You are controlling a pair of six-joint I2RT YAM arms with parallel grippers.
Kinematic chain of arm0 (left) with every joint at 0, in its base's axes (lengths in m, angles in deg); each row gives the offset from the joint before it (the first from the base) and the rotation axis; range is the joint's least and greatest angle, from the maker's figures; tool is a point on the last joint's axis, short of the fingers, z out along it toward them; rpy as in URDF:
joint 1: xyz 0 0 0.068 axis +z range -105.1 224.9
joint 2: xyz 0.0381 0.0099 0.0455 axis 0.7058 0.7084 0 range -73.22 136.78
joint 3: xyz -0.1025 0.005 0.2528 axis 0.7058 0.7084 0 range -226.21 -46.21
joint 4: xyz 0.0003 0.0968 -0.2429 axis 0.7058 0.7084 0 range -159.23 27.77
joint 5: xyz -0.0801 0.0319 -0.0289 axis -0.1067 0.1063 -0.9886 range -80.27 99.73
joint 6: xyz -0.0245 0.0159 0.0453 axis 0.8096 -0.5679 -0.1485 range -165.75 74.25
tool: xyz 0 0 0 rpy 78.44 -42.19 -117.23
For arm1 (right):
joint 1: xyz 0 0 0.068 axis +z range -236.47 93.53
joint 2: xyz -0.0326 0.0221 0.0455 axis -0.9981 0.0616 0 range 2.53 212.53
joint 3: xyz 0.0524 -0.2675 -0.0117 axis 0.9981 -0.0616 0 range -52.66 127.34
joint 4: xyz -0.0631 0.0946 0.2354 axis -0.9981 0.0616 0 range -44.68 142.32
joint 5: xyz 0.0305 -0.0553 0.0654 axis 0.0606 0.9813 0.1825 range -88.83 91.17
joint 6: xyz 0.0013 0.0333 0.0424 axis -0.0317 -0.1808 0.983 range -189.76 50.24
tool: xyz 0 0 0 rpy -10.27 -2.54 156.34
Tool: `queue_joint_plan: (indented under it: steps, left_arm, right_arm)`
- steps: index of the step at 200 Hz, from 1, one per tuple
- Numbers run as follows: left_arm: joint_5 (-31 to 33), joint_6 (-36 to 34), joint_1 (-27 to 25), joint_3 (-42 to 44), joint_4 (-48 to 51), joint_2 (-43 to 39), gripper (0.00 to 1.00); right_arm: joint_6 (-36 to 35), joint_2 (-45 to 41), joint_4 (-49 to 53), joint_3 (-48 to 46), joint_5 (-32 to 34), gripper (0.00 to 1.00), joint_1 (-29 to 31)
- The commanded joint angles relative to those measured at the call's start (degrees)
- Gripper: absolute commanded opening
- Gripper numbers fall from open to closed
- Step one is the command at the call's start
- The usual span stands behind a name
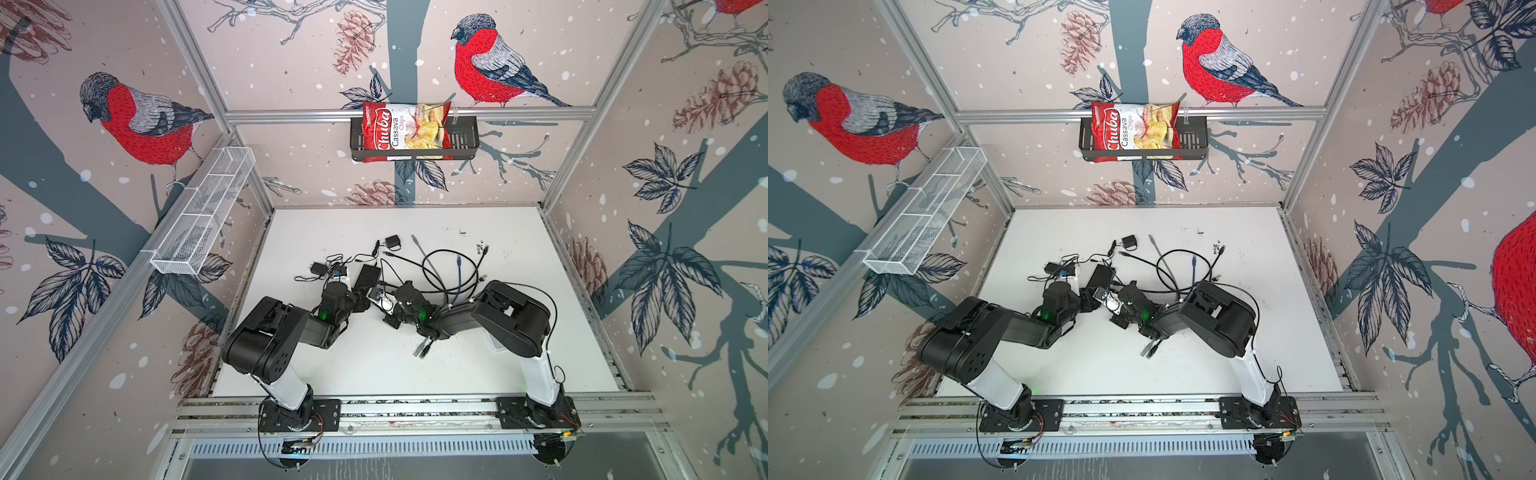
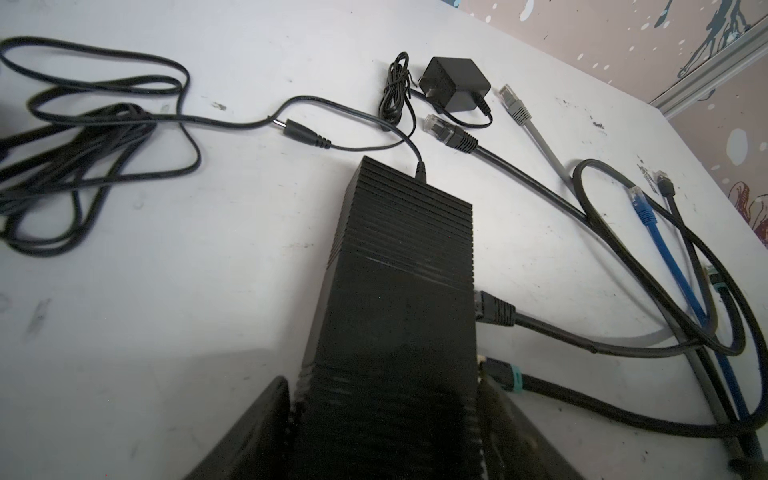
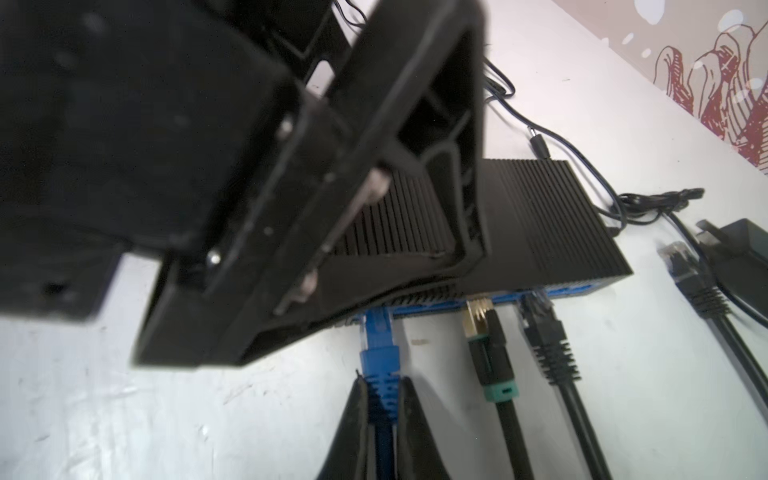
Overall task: Insert the plug into the switch port
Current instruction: 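Push the blue plug into the empty blue port with the right gripper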
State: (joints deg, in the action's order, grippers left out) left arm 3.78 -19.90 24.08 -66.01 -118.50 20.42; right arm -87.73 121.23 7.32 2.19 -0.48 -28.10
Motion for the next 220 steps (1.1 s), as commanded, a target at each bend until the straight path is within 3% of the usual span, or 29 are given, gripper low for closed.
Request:
queue_joint_plan:
  steps: [1, 60, 104, 161, 172, 197, 220]
  left_arm:
    - [-20.8, 2.0, -2.3, 0.5, -6.7, 0.1, 0.69]
    - [-23.9, 2.2, -3.3, 1.2, -9.7, 1.4, 0.69]
    - [-22.9, 3.0, -3.4, 1.7, -11.5, 3.3, 0.69]
    - [-9.9, 2.0, -0.6, 1.5, -2.6, -0.5, 0.69]
    - [-6.2, 1.5, -0.6, 0.7, 0.9, -1.5, 0.68]
    - [0.5, 1.9, -0.6, 0.6, 4.7, -3.5, 0.69]
    - [3.4, 1.8, -0.5, 0.6, 6.4, -4.7, 0.69]
  right_arm:
    - [-0.9, -0.1, -13.3, 1.0, -6.6, 0.03, 1.0]
    - [-1.8, 0.4, -15.0, 2.9, -9.7, 0.03, 1.0]
    - [-1.6, 0.2, -14.3, 3.9, -9.0, 0.03, 0.9]
    - [-0.8, -1.8, -1.8, 3.2, 0.4, 0.07, 0.6]
    - [0.4, -2.0, 0.4, 3.2, 1.0, 0.14, 0.1]
    - [2.8, -1.9, 3.2, 3.2, 0.7, 0.17, -1.6]
    - [4.8, -1.9, 4.0, 3.2, -1.4, 0.24, -3.3]
